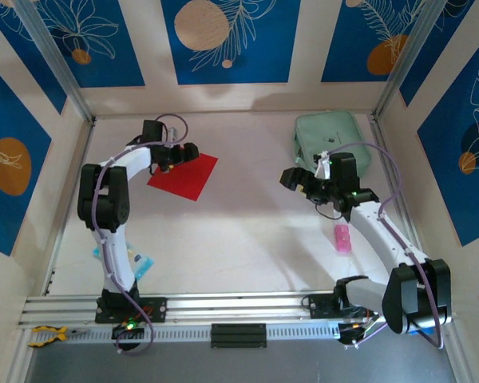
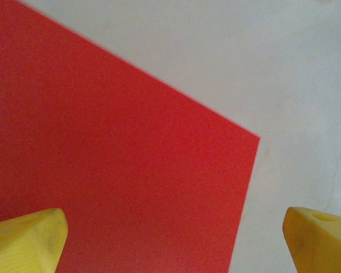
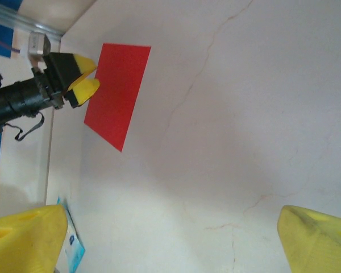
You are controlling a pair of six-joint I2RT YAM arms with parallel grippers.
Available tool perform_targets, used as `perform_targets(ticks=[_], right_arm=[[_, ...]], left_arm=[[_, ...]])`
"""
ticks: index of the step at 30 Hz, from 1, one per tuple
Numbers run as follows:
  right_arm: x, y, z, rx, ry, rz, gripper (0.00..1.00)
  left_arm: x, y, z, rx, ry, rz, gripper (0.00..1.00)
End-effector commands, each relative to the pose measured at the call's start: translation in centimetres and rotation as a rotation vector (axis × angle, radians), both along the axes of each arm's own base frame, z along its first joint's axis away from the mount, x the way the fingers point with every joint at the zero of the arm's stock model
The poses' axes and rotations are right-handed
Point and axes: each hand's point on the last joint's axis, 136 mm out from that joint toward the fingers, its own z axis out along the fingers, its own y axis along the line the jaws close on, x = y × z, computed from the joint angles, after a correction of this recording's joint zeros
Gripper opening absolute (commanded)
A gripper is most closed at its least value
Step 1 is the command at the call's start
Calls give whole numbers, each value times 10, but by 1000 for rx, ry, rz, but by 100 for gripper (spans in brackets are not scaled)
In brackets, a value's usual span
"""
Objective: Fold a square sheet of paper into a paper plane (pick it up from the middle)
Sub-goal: Move the square sheet of paper to the center of the table.
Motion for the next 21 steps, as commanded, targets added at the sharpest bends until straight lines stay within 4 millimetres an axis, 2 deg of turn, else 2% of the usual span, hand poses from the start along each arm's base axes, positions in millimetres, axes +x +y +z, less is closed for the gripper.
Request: perform_targets(ticks=[1, 4, 8, 12, 15, 17, 19, 21], right_arm=[[-10, 9, 6, -6, 12, 66, 95], [-15, 10, 2, -30, 24, 69, 95], [-21, 8, -3, -83, 43, 55, 95], [-30, 4, -7, -156, 55, 42, 95], [-34, 0, -7, -156, 61, 5, 96], [-39, 10, 0, -79, 35, 50, 97], [-46, 18, 3, -9, 19, 83, 97], [-50, 16, 4, 36, 6, 69, 98]], left_arm=[[-18, -3, -16, 4, 88, -19, 98], [-29, -1, -26, -8, 137, 19, 99], [-46, -3, -30, -57, 138, 80, 99], [-71, -5, -34, -103, 159, 163, 99], [-93, -15, -34, -130, 147, 219, 99], [-108, -25, -35, -158, 144, 253, 99], [-124, -40, -38, -168, 145, 262, 98], [-141, -59, -42, -144, 151, 255, 98]])
